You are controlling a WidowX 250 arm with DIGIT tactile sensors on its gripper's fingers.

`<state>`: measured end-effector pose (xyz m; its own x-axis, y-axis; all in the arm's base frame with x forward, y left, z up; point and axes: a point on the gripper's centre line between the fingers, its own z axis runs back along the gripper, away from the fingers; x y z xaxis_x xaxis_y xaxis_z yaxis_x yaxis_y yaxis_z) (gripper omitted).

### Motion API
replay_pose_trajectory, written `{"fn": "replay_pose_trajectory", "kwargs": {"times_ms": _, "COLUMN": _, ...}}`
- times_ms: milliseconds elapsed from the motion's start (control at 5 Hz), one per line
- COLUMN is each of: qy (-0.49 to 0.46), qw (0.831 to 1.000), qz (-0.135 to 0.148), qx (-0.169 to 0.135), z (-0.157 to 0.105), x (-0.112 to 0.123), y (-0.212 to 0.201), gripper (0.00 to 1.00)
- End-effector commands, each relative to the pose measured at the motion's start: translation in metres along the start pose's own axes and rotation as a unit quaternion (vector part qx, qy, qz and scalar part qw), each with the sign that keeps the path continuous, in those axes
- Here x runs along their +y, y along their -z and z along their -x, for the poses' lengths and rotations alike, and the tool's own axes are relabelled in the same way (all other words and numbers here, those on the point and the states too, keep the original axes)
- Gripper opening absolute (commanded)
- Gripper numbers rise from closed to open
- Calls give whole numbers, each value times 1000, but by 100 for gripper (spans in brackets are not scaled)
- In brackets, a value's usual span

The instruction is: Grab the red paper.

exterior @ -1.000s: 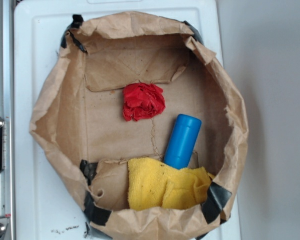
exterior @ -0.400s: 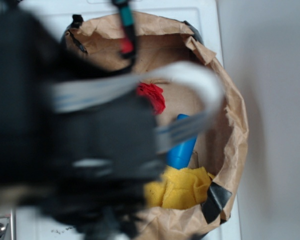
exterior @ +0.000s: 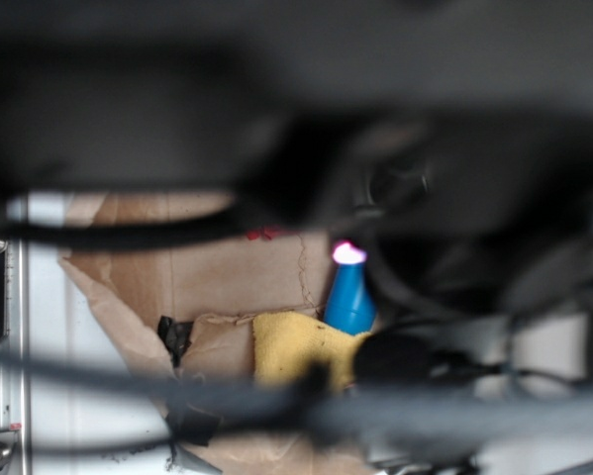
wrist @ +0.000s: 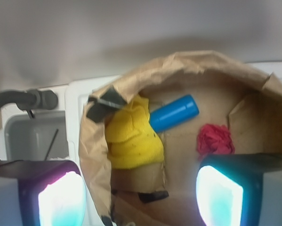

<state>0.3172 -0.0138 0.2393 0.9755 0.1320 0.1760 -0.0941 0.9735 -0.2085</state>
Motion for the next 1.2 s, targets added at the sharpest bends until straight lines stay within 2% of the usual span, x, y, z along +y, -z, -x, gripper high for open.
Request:
{"fn": "replay_pose_trajectory", "kwargs": {"times_ms": 0, "qy": 52, "qw": 994, "qz": -92, "qx": 11, "z": 8, "x": -35, "y": 35, "gripper": 100}}
{"fn": "replay_pose_trajectory", "kwargs": {"times_ms": 800, "qy": 52, "qw": 994, "qz": -92, "qx": 11, "z": 8, "x": -35, "y": 35, "gripper": 100}}
{"fn": "replay_pose_trajectory", "kwargs": {"times_ms": 1000, "qy": 65, "qw": 992, "qz": -107, "qx": -7, "z": -1, "x": -16, "y": 50, "gripper": 100}}
